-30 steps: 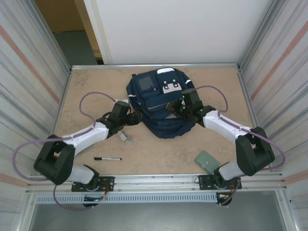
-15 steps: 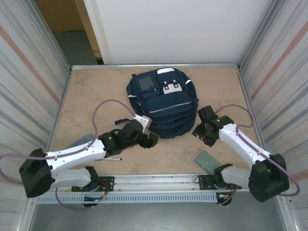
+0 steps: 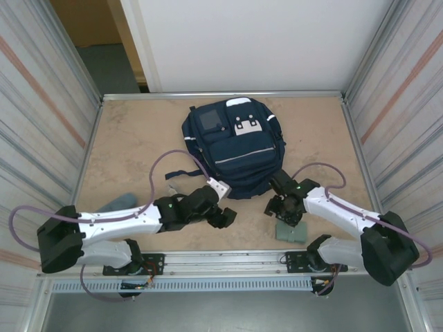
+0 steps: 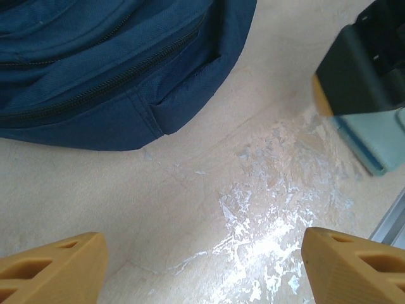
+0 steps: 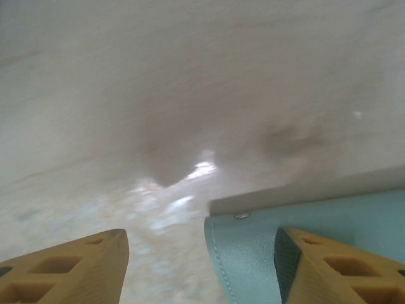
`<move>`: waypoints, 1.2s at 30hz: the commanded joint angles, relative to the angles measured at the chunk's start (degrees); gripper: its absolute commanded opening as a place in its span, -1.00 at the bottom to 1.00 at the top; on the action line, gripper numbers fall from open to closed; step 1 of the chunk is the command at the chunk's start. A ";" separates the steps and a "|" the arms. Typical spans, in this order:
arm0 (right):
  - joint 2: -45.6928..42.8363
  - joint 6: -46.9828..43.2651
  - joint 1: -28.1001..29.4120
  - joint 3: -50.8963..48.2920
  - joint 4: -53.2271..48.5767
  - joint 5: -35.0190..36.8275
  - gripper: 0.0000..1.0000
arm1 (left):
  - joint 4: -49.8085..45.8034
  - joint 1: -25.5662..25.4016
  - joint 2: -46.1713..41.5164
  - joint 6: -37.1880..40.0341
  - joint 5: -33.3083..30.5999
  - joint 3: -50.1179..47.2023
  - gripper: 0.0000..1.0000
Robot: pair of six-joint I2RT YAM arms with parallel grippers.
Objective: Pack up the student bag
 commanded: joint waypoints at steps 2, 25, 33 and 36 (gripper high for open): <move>3.85 3.27 4.19 2.90 12.82 -4.71 0.24 | -1.67 -0.38 -6.58 -1.32 0.26 -3.61 0.60; -18.45 -2.51 -11.90 -7.25 -3.84 -11.06 0.11 | 6.69 -3.06 20.03 0.89 16.82 13.05 0.42; -12.26 -11.79 -14.23 -8.87 2.56 -14.93 -0.40 | 5.82 -1.62 30.29 -6.37 23.55 20.22 0.46; -8.00 -14.98 -14.16 -7.79 3.37 -15.74 -0.35 | -0.36 0.54 33.27 -10.60 28.57 23.60 0.45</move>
